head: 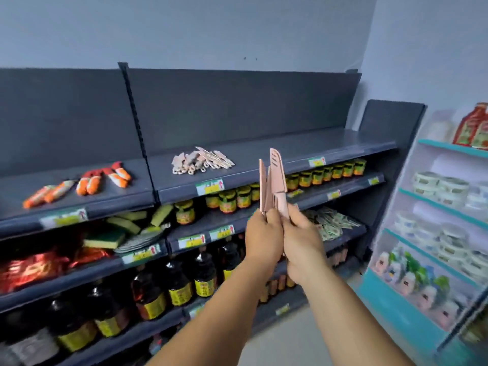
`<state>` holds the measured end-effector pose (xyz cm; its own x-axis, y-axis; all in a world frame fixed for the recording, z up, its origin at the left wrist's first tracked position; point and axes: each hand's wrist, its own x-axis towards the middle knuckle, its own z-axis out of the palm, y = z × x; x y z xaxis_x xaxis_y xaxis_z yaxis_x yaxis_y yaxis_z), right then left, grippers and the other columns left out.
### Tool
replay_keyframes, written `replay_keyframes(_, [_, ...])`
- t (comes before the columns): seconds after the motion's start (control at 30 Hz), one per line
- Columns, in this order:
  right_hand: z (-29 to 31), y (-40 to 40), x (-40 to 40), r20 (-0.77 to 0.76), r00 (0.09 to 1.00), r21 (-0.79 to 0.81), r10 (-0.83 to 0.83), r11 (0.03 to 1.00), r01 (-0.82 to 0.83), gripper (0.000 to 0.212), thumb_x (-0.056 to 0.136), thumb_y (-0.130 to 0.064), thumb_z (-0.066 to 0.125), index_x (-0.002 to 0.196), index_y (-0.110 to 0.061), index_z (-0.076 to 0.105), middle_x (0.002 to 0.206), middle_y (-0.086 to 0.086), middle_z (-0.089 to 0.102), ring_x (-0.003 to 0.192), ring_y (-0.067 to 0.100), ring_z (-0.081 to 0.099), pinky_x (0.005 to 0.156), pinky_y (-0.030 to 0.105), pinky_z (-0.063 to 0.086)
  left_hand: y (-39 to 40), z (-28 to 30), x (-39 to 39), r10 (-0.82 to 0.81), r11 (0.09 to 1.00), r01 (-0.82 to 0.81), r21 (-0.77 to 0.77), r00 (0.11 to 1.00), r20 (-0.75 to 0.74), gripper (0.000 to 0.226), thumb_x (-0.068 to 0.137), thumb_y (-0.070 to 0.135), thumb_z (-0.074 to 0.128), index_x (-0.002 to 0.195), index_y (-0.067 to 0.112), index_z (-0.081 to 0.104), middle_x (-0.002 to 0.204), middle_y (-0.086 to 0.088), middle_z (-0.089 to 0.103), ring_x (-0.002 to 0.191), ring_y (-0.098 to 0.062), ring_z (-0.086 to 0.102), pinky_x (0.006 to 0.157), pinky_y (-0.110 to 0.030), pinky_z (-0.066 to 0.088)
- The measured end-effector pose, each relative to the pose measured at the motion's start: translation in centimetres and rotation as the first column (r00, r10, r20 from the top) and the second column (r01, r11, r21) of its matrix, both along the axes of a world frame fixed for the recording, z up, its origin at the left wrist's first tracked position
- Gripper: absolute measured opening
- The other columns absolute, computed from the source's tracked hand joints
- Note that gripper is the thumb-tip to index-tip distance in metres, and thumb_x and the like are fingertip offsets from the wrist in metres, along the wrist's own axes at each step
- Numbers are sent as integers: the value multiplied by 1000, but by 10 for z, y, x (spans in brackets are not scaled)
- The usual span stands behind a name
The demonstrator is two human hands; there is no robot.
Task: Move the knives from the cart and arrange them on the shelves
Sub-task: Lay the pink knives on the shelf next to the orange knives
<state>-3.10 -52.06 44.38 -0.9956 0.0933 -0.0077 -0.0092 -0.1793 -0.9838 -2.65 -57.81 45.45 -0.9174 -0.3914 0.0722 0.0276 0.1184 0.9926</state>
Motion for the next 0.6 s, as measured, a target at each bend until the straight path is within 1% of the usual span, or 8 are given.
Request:
replay_keyframes(0.07, [6, -37, -17, -22, 999, 9, 28, 1000, -28, 26, 96, -21, 53, 107, -38, 69, 91, -11, 74, 87, 14, 70, 76, 35, 58, -39, 7, -17, -12, 999, 13, -32, 1000, 7, 24, 94, 13, 42, 72, 13, 53, 84, -16, 63, 81, -29, 59, 71, -37, 49])
replay_keyframes(0.1, [8, -54, -26, -31, 999, 22, 44, 999, -43, 27, 96, -20, 53, 107, -38, 69, 92, -10, 74, 89, 15, 70, 78, 36, 58, -56, 10, -24, -25, 998, 26, -52, 1000, 2, 24, 94, 13, 41, 74, 12, 54, 84, -15, 63, 79, -27, 59, 71, -37, 49])
replay_keyframes(0.23, [24, -103, -59, -53, 998, 71, 29, 997, -25, 27, 93, -15, 53, 99, -37, 69, 91, -8, 74, 87, 15, 69, 78, 38, 58, -113, 22, -51, -66, 990, 61, -129, 997, -29, 30, 96, 19, 44, 68, 13, 54, 65, -5, 56, 64, -22, 51, 61, -31, 39])
replay_keyframes(0.3, [31, -122, -78, -60, 998, 91, 3, 996, 2, 29, 94, -12, 51, 100, -34, 68, 93, -6, 73, 87, 16, 68, 78, 37, 58, -135, 25, -69, -59, 987, 56, -150, 998, -20, 31, 95, 23, 47, 67, 14, 52, 61, -4, 54, 63, -22, 50, 61, -31, 40])
replay_keyframes(0.37, [36, -139, -99, -71, 997, 105, -21, 994, 28, 29, 94, -11, 50, 106, -32, 67, 95, -5, 72, 87, 17, 67, 74, 35, 58, -151, 30, -87, -35, 984, 29, -177, 999, -32, 31, 95, 27, 46, 66, 17, 50, 58, -2, 52, 62, -23, 49, 60, -36, 44])
replay_keyframes(0.43, [40, -154, -123, -78, 996, 111, -39, 993, 48, 31, 94, -14, 48, 109, -37, 63, 95, -5, 70, 85, 19, 66, 71, 36, 58, -166, 35, -107, 1, 979, -11, -204, 999, -50, 29, 96, 29, 44, 70, 18, 50, 64, -4, 55, 64, -26, 51, 65, -42, 51])
replay_keyframes(0.53, [45, -172, -165, -83, 996, 160, -35, 986, 48, 38, 95, -14, 45, 113, -45, 58, 93, -7, 67, 83, 21, 64, 72, 40, 58, -192, 42, -139, 77, 941, -88, -328, 996, -45, 27, 99, 26, 38, 84, 11, 54, 78, -11, 58, 74, -29, 52, 67, -34, 42])
replay_keyframes(0.6, [47, -181, -197, -79, 997, 181, -2, 983, 16, 36, 95, -12, 45, 109, -43, 56, 88, -6, 66, 75, 21, 65, 62, 38, 58, -209, 45, -163, 118, 913, -115, -393, 993, -15, 30, 101, 24, 34, 96, 5, 57, 91, -21, 62, 83, -36, 55, 68, -34, 40])
